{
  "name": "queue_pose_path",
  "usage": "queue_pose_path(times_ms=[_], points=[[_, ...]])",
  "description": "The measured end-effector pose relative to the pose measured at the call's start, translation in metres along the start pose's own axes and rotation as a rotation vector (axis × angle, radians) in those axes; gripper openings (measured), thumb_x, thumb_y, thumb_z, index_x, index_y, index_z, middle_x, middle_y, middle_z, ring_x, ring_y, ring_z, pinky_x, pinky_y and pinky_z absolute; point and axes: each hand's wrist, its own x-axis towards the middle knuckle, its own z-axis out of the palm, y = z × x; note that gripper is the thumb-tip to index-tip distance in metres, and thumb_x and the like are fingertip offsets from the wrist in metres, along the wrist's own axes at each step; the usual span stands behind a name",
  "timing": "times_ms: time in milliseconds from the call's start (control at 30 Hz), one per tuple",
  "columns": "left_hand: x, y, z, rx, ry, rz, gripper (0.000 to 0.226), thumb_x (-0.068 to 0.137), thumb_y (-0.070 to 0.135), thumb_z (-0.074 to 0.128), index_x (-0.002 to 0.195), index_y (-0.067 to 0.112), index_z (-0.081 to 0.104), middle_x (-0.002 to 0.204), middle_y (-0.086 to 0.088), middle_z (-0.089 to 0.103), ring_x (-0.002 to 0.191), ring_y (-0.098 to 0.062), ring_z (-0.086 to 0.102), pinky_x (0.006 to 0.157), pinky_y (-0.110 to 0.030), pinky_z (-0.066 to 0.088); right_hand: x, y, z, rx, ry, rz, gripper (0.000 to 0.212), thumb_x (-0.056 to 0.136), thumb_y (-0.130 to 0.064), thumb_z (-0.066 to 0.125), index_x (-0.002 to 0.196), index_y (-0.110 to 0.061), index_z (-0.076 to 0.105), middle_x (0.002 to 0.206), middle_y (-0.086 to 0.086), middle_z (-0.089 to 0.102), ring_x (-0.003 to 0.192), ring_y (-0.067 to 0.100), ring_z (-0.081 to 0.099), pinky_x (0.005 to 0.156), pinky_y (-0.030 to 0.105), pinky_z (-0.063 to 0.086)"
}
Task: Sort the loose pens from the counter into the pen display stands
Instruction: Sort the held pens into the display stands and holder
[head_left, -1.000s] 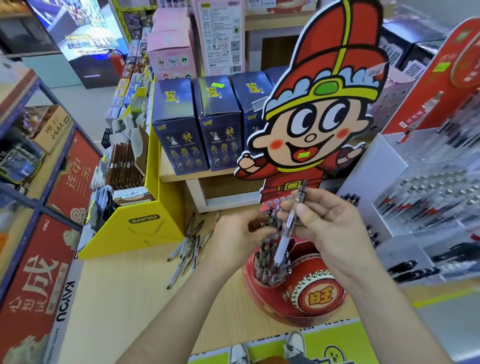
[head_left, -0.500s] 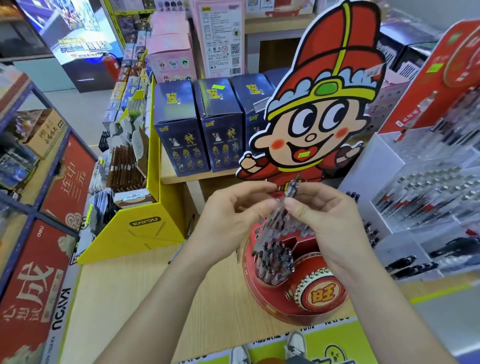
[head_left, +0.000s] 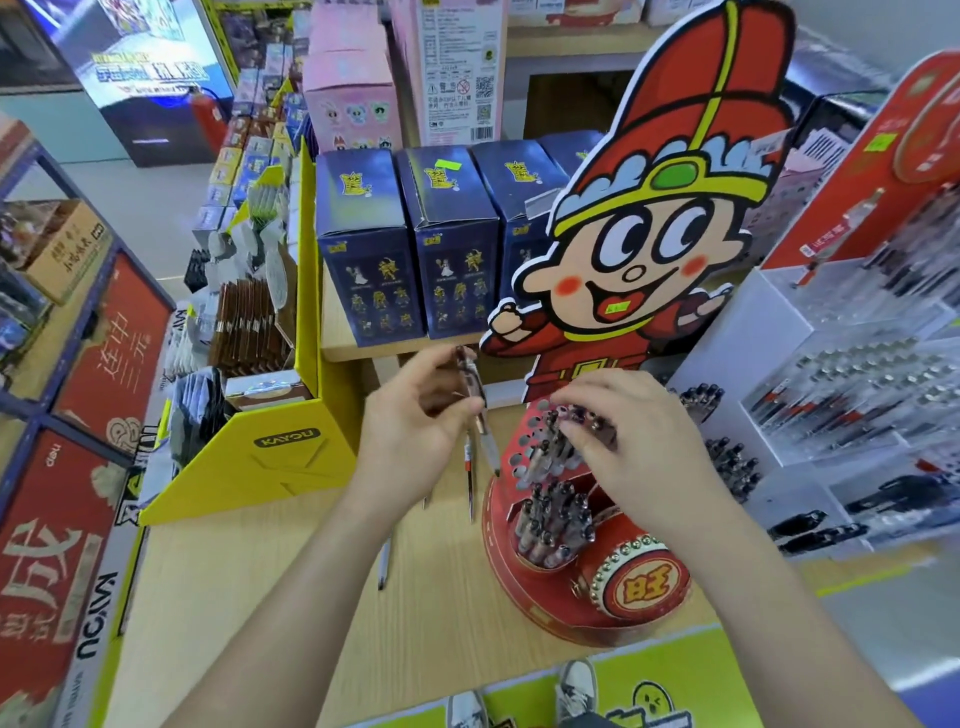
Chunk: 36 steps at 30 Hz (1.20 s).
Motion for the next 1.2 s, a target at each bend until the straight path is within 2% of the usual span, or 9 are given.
queue_pose_path(times_ms=[100, 200, 300, 467, 633, 800, 933, 1067, 1200], points=[[-0.004, -0.014, 0.014, -0.027, -0.007, 0.011, 0.043, 0.079, -0.002, 0.073, 0.105, 0.029, 0.059, 0.089, 0.01, 0.069, 0.087, -0.003, 0.068, 0.082, -0.02, 0.053, -0.006, -0.001, 0.008, -0.119, 0.017, -0.033, 0.022, 0.087, -0.03, 0.063, 0.107, -0.029, 0.071, 0.11, -0.012, 0.065, 0.109, 0.017, 0.055, 0.09, 0.037, 0.029], [-0.006, -0.029, 0.026, 0.014, -0.01, 0.035, 0.039, 0.078, 0.003, 0.075, 0.106, 0.024, 0.059, 0.086, 0.007, 0.07, 0.084, -0.004, 0.069, 0.083, -0.028, 0.056, -0.009, 0.001, 0.011, -0.148, 0.001, -0.044, 0.023, 0.084, -0.035, 0.059, 0.103, -0.031, 0.072, 0.111, -0.013, 0.065, 0.11, 0.015, 0.055, 0.098, 0.038, 0.026], [-0.008, -0.044, 0.034, 0.068, -0.026, 0.062, 0.037, 0.079, 0.008, 0.076, 0.107, 0.025, 0.059, 0.085, 0.009, 0.07, 0.085, -0.003, 0.068, 0.084, -0.031, 0.056, -0.01, 0.005, 0.013, -0.169, 0.003, -0.073, 0.019, 0.083, -0.03, 0.065, 0.1, -0.029, 0.072, 0.112, -0.009, 0.065, 0.109, 0.018, 0.058, 0.106, 0.039, 0.023], [-0.012, -0.059, 0.042, 0.191, -0.114, 0.121, 0.039, 0.081, 0.015, 0.075, 0.108, 0.036, 0.056, 0.086, 0.024, 0.064, 0.088, 0.008, 0.063, 0.085, -0.022, 0.053, -0.011, 0.006, 0.014, -0.171, 0.012, -0.106, 0.019, 0.08, -0.021, 0.075, 0.099, -0.026, 0.073, 0.113, -0.004, 0.066, 0.107, 0.023, 0.059, 0.107, 0.037, 0.024], [-0.008, -0.061, 0.049, 0.304, -0.263, 0.3, 0.044, 0.087, 0.011, 0.065, 0.126, 0.03, 0.054, 0.111, 0.008, 0.069, 0.103, -0.01, 0.065, 0.085, -0.03, 0.052, -0.012, 0.008, 0.015, -0.213, 0.013, -0.105, 0.029, 0.078, -0.022, 0.079, 0.107, -0.023, 0.072, 0.116, -0.002, 0.065, 0.109, 0.024, 0.057, 0.104, 0.036, 0.027], [-0.006, -0.061, 0.049, 0.309, -0.313, 0.239, 0.041, 0.093, 0.014, 0.058, 0.129, 0.034, 0.054, 0.113, 0.008, 0.07, 0.106, -0.007, 0.064, 0.089, -0.025, 0.051, -0.018, 0.014, 0.014, -0.245, 0.101, -0.063, 0.033, 0.082, -0.034, 0.069, 0.113, -0.023, 0.067, 0.126, 0.002, 0.059, 0.123, 0.023, 0.049, 0.106, 0.042, 0.027], [-0.002, -0.058, 0.051, 0.299, -0.298, 0.169, 0.041, 0.09, 0.007, 0.061, 0.124, 0.03, 0.061, 0.112, 0.006, 0.071, 0.107, -0.004, 0.063, 0.093, -0.026, 0.051, -0.021, 0.02, 0.013, -0.209, 0.074, -0.067, 0.035, 0.091, -0.036, 0.055, 0.122, -0.022, 0.062, 0.134, 0.002, 0.056, 0.134, 0.023, 0.043, 0.112, 0.044, 0.025], [-0.009, -0.049, 0.052, 0.295, -0.278, 0.118, 0.042, 0.089, 0.001, 0.06, 0.123, 0.025, 0.064, 0.113, 0.009, 0.069, 0.105, 0.005, 0.059, 0.09, -0.01, 0.045, -0.021, 0.025, 0.011, -0.175, 0.037, -0.075, 0.043, 0.095, -0.04, 0.043, 0.131, -0.021, 0.058, 0.144, 0.003, 0.051, 0.143, 0.023, 0.033, 0.118, 0.043, 0.015], [-0.024, -0.05, 0.048, 0.338, -0.219, -0.011, 0.031, 0.095, 0.014, 0.056, 0.123, 0.026, 0.064, 0.116, 0.012, 0.067, 0.106, -0.002, 0.059, 0.089, -0.018, 0.046, -0.021, 0.02, 0.003, -0.064, 0.12, -0.088, 0.041, 0.096, -0.029, 0.048, 0.135, -0.018, 0.055, 0.147, 0.006, 0.047, 0.144, 0.023, 0.03, 0.119, 0.044, 0.018]])
